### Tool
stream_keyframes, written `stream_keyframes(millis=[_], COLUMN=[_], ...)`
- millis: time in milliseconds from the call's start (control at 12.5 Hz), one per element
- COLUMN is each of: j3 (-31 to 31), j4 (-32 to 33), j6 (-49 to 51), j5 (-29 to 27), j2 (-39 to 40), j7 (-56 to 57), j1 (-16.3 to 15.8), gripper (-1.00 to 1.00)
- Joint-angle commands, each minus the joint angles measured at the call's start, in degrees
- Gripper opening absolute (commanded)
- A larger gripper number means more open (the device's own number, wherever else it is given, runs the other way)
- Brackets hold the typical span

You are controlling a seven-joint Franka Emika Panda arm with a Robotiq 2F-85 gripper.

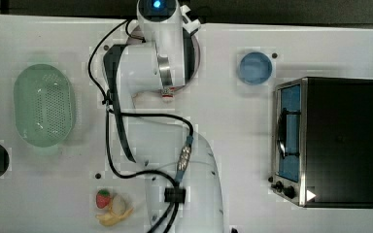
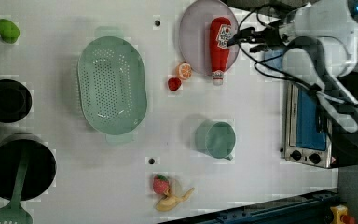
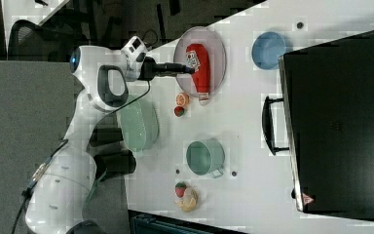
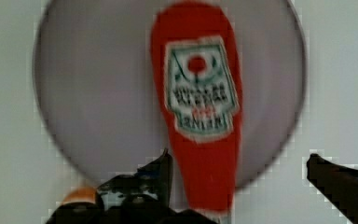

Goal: Pick ketchup from plate and place it on table.

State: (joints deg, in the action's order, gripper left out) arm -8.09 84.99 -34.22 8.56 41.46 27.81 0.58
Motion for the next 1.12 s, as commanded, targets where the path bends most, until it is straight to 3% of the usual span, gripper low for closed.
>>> stream_keyframes(millis=[80,720,800,1040,1120], j3=[0.38,0.39,0.39,0.45,0.48], j4=[0.12,0.11,0.10,0.01,-0.04], j6=[-3.56,-11.30,-12.42,-13.06,-13.07], j5=[0.11,0.95,0.96,0.96,0.95], j2=[1.69,7.92,8.20,8.30,8.18], j7=[2.59,2.58,2.57,2.56,2.53], j1=[-0.69,-0.75,-0.79,-0.81,-0.74], gripper=[1.00,1.00,0.92,0.21,0.19])
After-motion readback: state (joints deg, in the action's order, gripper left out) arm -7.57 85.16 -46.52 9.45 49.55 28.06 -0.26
